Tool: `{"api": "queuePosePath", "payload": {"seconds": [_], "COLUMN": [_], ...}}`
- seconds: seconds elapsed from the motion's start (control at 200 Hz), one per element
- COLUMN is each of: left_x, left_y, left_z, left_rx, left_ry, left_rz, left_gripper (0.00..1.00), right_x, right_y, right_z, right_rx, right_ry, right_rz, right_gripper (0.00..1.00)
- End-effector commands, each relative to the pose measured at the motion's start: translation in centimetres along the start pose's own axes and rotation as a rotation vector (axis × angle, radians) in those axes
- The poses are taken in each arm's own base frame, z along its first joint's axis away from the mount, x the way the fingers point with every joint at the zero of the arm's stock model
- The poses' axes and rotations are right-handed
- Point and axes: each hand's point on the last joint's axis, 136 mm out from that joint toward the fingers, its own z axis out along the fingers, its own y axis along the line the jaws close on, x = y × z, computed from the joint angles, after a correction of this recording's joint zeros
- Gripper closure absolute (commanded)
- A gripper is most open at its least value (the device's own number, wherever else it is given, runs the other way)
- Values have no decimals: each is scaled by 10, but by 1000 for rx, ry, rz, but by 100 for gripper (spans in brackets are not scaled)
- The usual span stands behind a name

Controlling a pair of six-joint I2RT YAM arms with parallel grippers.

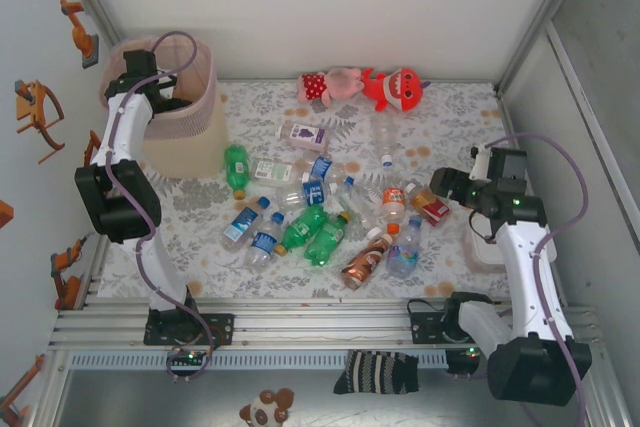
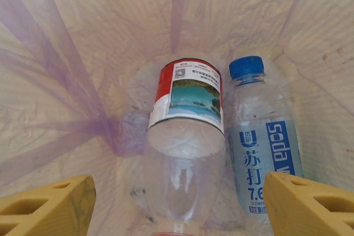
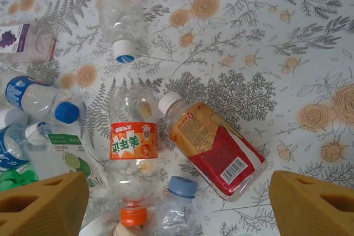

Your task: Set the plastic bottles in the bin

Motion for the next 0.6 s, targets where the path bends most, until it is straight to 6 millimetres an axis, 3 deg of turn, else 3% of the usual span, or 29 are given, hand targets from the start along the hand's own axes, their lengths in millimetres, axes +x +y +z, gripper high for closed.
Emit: {"api": "queuePosePath", "payload": {"seconds": [0.0,0.27,0.596], "left_x": [26,-6,-42], "left_y": [-10,-18,-28], "left_z": [23,-24,-105], "left_rx": [44,122,230], "left_ry": [85,-45,-217], "left_rz": [0,-63,-114], "left_gripper": [21,21,20], "right_x": [-12,-33,-46], "right_y": [8,26,69], "right_z": [-5,12,63], "right_rx": [-23,-58,-62], "right_ry": [-13,15,102], "right_rz": [2,-25,-177], "right_gripper": [17,20,25]}}
